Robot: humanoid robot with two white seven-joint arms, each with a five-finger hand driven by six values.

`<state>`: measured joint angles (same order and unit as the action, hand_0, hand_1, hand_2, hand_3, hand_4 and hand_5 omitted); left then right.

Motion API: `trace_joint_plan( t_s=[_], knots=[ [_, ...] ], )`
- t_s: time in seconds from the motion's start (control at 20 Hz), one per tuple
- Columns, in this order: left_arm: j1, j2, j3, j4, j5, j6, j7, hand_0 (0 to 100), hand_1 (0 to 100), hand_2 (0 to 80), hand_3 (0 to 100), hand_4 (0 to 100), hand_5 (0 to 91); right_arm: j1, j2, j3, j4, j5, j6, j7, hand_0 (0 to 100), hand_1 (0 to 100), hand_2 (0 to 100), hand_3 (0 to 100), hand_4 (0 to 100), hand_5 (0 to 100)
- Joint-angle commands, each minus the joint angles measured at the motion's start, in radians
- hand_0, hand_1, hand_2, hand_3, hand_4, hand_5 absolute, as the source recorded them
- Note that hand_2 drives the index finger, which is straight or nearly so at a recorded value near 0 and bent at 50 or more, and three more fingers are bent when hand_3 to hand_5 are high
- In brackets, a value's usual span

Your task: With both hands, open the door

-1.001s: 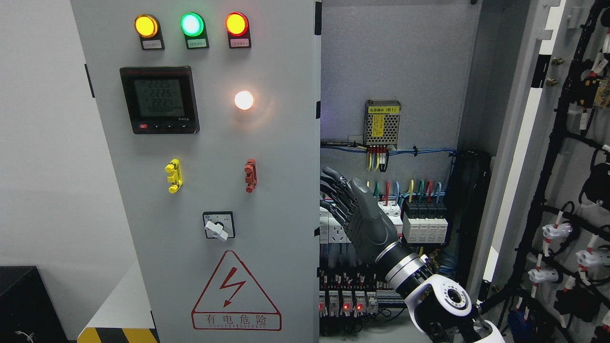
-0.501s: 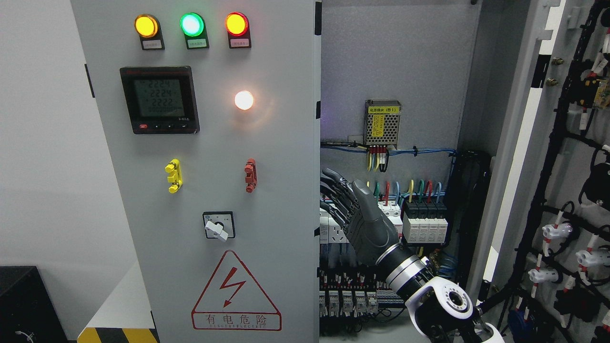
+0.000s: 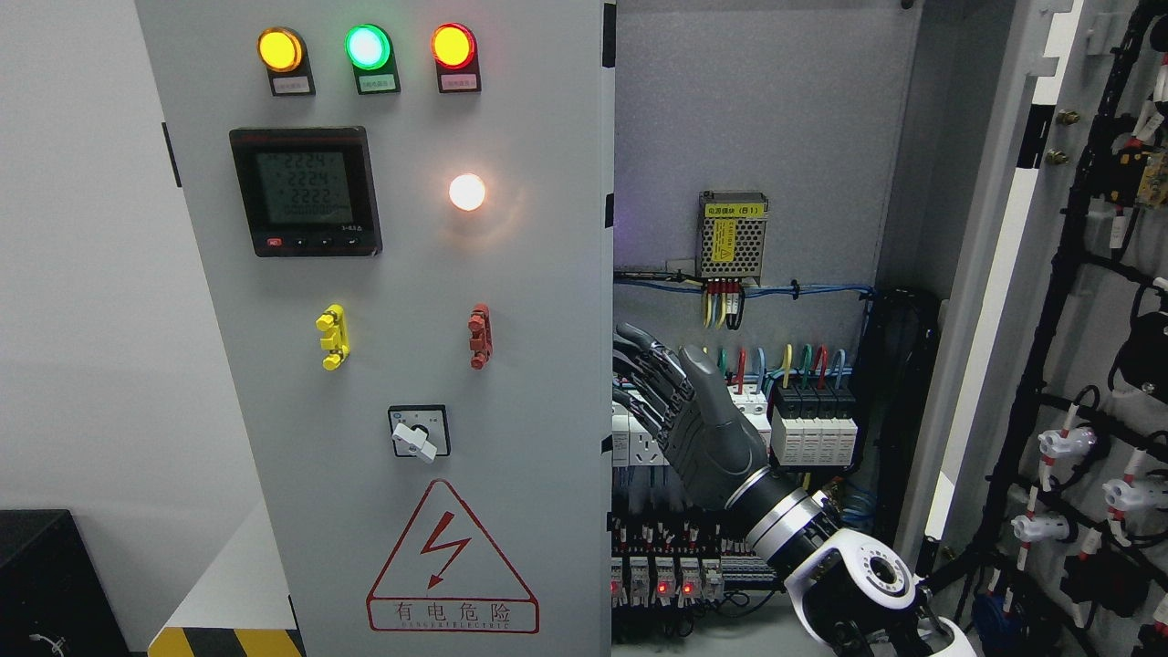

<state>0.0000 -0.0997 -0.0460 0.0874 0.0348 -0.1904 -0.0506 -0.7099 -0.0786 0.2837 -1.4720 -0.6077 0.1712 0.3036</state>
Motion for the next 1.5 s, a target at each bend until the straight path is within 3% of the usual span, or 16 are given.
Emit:
trace_joint_plan(
  t_s=[0.0, 0.65, 0.8, 1.3, 1.45],
  knots=[
    [0.028, 0.000, 0.000, 0.000, 0.001, 0.000, 0.000, 12, 56, 0.0, 0, 0, 0.0, -0.006, -0.016, 0.000, 0.022, -0.020, 0.001, 0.012, 10, 13, 0, 0, 0, 0],
    [0.028, 0.000, 0.000, 0.000, 0.001, 0.000, 0.000, 12, 56, 0.0, 0, 0, 0.0, -0.031, -0.020, 0.000, 0.081, -0.023, 0.001, 0.029, 10, 13, 0, 0, 0, 0],
    [0.028, 0.000, 0.000, -0.001, 0.001, 0.000, 0.000, 12, 56, 0.0, 0, 0, 0.0, -0.033, -0.020, 0.000, 0.081, -0.021, 0.002, 0.083, 10, 13, 0, 0, 0, 0],
    [0.028, 0.000, 0.000, 0.000, 0.001, 0.000, 0.000, 12, 56, 0.0, 0, 0, 0.0, -0.066, -0.020, -0.001, 0.111, -0.023, 0.025, 0.091, 10, 13, 0, 0, 0, 0],
    [0.029, 0.000, 0.000, 0.000, 0.001, 0.000, 0.000, 12, 56, 0.0, 0, 0, 0.0, -0.071, -0.020, -0.003, 0.118, -0.024, 0.024, 0.120, 10, 13, 0, 0, 0, 0]
  ],
)
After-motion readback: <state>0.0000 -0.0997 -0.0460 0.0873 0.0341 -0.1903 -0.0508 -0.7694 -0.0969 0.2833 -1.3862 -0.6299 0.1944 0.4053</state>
